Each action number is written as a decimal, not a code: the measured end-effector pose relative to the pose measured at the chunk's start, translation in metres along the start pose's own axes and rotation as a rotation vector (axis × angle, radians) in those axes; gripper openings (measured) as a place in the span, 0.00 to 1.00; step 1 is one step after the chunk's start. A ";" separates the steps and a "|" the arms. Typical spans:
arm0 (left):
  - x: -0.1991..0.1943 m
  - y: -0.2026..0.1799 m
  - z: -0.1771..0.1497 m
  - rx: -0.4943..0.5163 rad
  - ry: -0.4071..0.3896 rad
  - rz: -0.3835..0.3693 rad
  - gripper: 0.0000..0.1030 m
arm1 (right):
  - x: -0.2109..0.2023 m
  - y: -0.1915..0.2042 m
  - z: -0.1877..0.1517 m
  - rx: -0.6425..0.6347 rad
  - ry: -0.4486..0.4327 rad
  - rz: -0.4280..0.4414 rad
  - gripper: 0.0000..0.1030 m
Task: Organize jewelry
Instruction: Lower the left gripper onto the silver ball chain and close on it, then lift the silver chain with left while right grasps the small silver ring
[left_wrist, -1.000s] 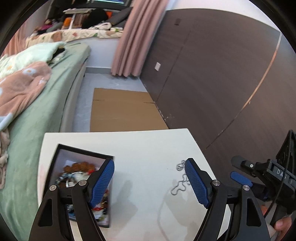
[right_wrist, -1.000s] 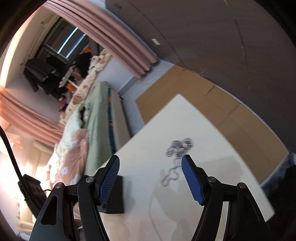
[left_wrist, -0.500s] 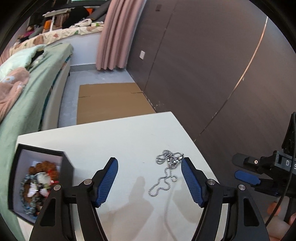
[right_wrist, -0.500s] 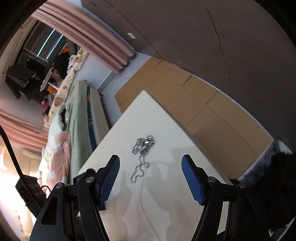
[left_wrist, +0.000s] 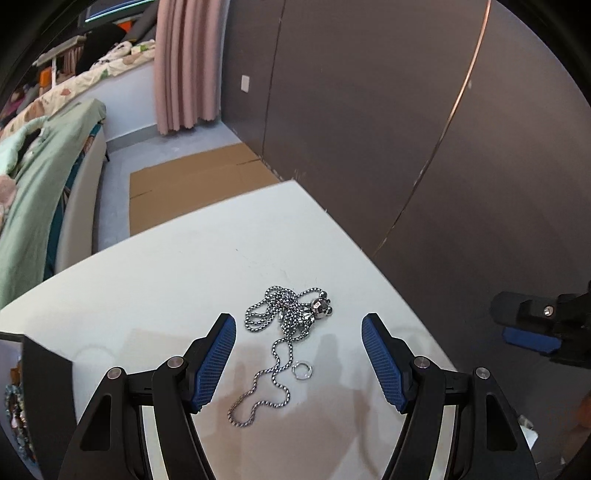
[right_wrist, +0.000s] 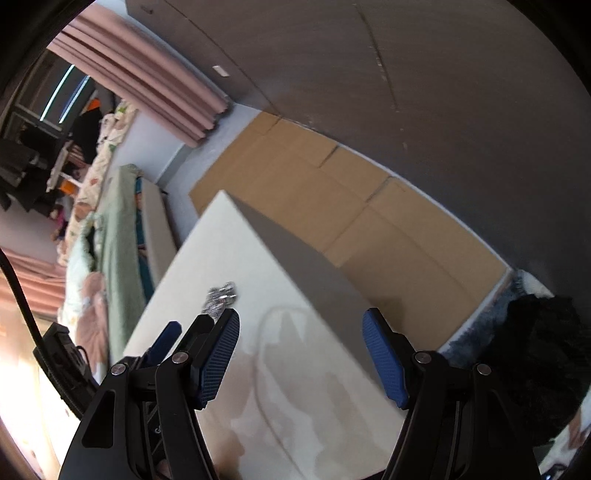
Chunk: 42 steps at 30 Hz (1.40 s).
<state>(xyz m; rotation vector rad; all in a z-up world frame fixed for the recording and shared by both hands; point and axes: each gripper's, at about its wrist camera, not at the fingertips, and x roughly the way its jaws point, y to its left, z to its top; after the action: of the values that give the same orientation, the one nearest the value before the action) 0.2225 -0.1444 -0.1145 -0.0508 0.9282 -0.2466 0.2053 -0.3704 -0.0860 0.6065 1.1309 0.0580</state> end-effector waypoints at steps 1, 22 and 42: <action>0.004 -0.001 0.000 0.005 0.005 0.014 0.70 | 0.002 -0.003 0.002 0.007 0.005 -0.008 0.68; 0.010 0.019 -0.001 -0.011 0.002 0.046 0.23 | 0.026 0.011 -0.004 -0.041 0.069 -0.052 0.68; -0.072 0.076 -0.005 -0.142 -0.132 -0.032 0.05 | 0.069 0.078 -0.032 -0.198 0.149 -0.049 0.50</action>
<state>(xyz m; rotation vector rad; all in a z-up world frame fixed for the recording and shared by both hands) 0.1920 -0.0533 -0.0725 -0.2109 0.8132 -0.2039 0.2284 -0.2672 -0.1149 0.4022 1.2666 0.1734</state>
